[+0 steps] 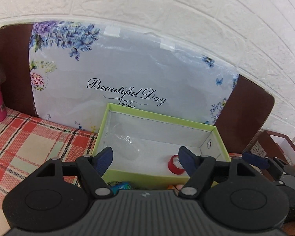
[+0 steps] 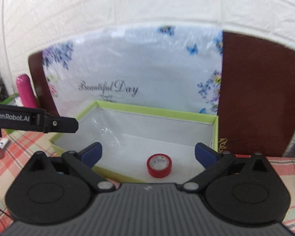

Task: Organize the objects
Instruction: 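Withdraw both tools from the green box back over the table, then grasp the teal VIVX box with the left tool while the right tool grasps the yellow medicine box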

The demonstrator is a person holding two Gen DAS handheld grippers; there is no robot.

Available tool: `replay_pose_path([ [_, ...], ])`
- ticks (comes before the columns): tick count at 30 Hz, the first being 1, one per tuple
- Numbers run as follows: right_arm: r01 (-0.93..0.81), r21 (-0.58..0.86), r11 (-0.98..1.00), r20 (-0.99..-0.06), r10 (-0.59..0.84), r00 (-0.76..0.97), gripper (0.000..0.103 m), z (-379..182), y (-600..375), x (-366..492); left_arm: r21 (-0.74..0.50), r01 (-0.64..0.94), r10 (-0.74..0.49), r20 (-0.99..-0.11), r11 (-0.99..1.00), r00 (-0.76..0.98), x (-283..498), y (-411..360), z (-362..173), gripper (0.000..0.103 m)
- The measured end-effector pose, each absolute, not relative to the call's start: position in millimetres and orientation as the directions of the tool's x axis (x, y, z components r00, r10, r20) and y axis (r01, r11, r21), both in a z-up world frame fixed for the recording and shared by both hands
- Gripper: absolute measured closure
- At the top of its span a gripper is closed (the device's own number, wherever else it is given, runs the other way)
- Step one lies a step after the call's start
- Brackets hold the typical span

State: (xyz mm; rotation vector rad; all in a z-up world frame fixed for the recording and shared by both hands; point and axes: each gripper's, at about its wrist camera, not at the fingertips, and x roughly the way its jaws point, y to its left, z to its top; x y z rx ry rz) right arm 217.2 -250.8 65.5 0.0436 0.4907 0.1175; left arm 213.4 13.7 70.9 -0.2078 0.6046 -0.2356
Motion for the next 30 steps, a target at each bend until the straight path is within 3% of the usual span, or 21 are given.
replay_pose_path([
  [6,-0.119,0.015,0.993,-0.426,0.114,0.898,0.0,62.8,-252.3,142.0,-0.23,0.187,-0.281,-0.505,0.955,0.816,141.9,23.1,69.6,0.02],
  [14,-0.279,-0.009,0.96,-0.604,0.217,0.767,0.0,-21.3,-256.0,82.2,-0.271,0.136,-0.277,-0.597,0.953,0.753,73.8,38.5,4.2,0.019],
  [18,-0.311,-0.081,0.947,-0.619,0.197,0.76,0.0,-43.7,-253.2,78.4,-0.278,0.095,-0.26,-0.649,0.956,0.715,64.2,39.7,-17.8,0.019],
  [27,-0.335,-0.128,0.934,-0.616,0.189,0.764,0.0,-53.3,-257.7,87.8,-0.27,0.071,-0.231,-0.625,0.96,0.745,75.9,30.3,-23.9,0.019],
  [30,-0.297,-0.018,0.955,-0.647,0.216,0.732,0.002,-55.9,-261.5,81.3,-0.254,0.055,-0.208,-0.628,0.966,0.75,88.5,26.0,-29.2,0.019],
])
